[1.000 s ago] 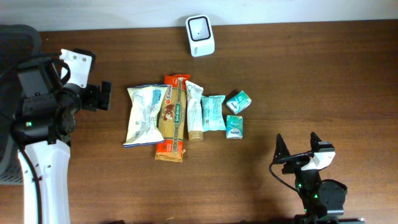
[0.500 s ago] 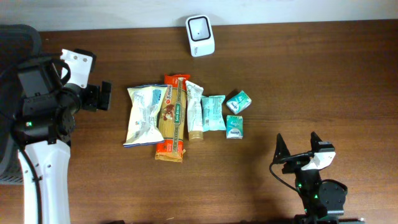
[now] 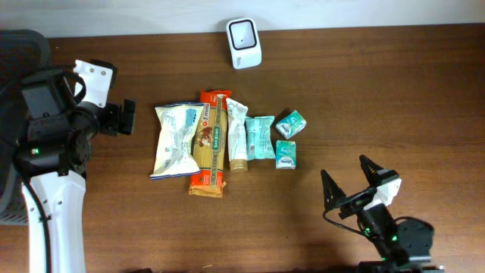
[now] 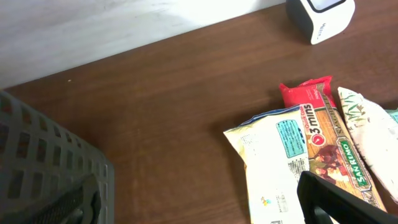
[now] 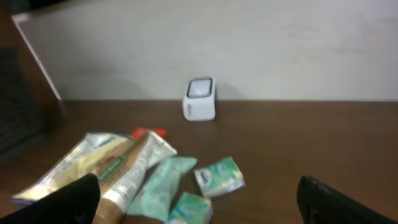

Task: Scan the item barcode
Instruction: 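Move the right gripper to the mint-green packet at the row's right end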

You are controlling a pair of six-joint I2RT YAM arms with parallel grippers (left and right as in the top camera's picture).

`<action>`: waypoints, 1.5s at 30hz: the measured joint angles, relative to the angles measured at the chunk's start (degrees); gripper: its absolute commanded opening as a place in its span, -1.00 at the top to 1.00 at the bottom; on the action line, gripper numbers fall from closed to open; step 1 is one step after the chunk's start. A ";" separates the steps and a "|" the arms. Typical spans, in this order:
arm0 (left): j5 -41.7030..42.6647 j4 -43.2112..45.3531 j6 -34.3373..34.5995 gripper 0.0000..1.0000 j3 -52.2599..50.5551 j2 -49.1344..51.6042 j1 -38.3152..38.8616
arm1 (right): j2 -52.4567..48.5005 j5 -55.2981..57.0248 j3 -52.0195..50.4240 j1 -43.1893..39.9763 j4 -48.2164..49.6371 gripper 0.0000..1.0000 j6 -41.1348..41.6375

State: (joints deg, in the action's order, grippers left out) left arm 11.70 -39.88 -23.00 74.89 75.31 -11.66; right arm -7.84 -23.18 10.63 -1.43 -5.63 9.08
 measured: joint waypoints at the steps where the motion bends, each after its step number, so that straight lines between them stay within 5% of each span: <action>1: 0.00 0.11 0.00 -0.98 0.00 0.00 0.00 | -3.28 -0.46 4.02 0.00 -1.03 -0.97 0.02; 13: -0.17 0.04 0.00 -0.98 0.00 0.00 0.00 | -52.19 -3.21 57.00 -0.09 -44.52 -0.97 0.15; 24: -0.17 0.02 -0.02 -0.98 0.00 0.00 0.00 | -81.92 -5.42 60.63 -0.09 -51.28 -0.97 0.20; 33: -0.20 0.04 -0.02 -0.98 0.00 0.00 0.00 | -82.42 7.89 60.72 11.45 -53.75 -0.97 1.81; 45: -0.17 0.02 0.00 -0.98 0.00 0.00 0.00 | -61.20 16.57 68.13 14.51 -58.12 -0.97 4.52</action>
State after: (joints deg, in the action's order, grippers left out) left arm 11.53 -39.86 -23.00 74.89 75.31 -11.66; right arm -69.04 -6.61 78.76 13.08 -63.75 13.61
